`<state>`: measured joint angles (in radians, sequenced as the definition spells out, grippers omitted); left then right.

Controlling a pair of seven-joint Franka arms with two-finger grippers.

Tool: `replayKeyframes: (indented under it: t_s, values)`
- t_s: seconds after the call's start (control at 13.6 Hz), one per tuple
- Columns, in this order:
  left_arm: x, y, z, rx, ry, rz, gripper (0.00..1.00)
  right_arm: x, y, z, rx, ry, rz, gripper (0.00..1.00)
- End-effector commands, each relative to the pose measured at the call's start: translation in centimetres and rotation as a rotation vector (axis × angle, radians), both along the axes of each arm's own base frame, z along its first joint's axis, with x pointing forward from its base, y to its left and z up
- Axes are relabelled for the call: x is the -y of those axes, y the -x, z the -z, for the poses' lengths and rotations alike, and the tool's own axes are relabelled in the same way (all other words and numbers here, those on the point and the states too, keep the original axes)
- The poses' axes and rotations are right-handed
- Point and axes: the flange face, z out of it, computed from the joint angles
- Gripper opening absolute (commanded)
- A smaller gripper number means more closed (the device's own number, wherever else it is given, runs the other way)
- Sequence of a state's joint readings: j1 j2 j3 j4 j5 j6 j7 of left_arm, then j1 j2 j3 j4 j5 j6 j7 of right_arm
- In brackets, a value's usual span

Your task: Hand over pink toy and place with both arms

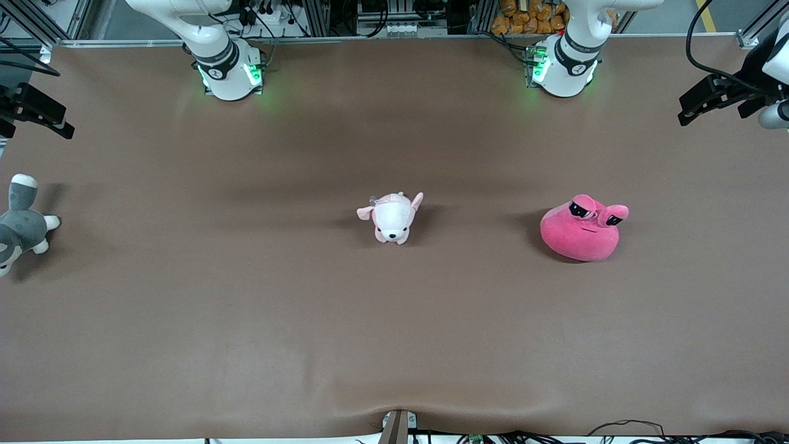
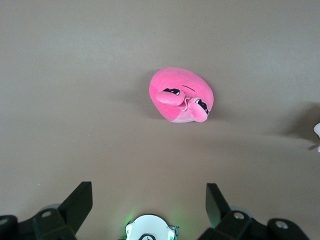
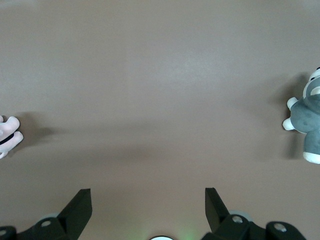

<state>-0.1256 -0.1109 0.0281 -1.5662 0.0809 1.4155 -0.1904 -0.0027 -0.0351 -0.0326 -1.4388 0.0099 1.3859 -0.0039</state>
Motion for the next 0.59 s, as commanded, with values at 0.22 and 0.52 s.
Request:
replayKeyframes:
  t_s: [0.22,0.52]
  values:
    - [-0.09,0.21,-0.51,-0.006,0.018,0.011,1.0,0.26,0.41,-0.63,0.002,0.004,-0.006,1.0]
    - [0.09,0.1,-0.91,0.004,0.018,0.003,1.0,0.1,0.41,-0.63,0.002,0.004,-0.009,1.0]
